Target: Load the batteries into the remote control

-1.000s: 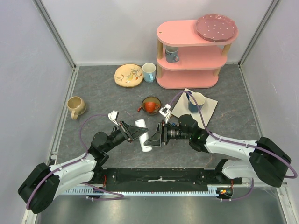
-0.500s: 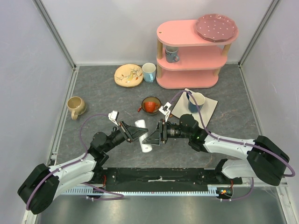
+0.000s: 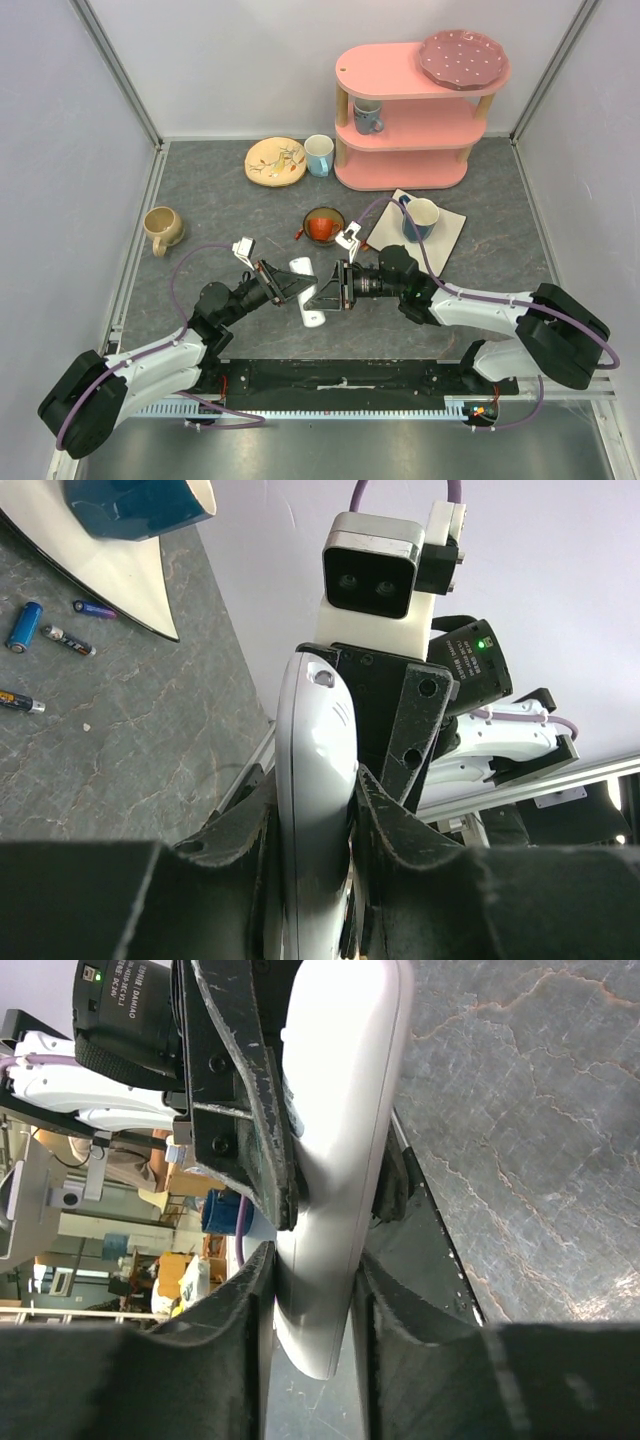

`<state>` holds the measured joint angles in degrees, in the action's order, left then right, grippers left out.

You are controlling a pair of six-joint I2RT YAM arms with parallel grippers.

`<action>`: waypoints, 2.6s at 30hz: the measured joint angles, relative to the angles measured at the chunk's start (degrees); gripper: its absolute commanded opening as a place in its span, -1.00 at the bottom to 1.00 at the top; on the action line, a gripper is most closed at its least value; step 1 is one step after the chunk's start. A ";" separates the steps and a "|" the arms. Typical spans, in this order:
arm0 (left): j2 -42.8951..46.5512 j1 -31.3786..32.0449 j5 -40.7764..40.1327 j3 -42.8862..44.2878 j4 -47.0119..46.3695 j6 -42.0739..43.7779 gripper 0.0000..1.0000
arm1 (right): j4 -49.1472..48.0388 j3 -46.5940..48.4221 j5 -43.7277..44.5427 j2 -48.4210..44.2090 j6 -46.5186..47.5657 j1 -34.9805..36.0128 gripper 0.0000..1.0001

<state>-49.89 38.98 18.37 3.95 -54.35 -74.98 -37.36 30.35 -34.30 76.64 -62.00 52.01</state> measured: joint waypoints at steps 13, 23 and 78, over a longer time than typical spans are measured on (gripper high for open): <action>0.13 0.02 -0.07 0.00 -0.09 -0.13 -0.96 | -2.64 0.00 0.15 1.60 -1.09 0.28 0.16; 0.92 0.04 -0.07 0.00 -0.24 -0.11 -0.96 | -7.19 0.00 1.36 2.78 -3.85 0.31 -0.39; 40.85 -1.42 -29.05 8.37 85.70 8.74 0.75 | 79.60 43.67 76.87 31.04 37.57 19.82 -1.00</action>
<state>-9.04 37.56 -10.68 12.32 31.35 -66.24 42.24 74.02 42.57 107.68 -24.43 71.83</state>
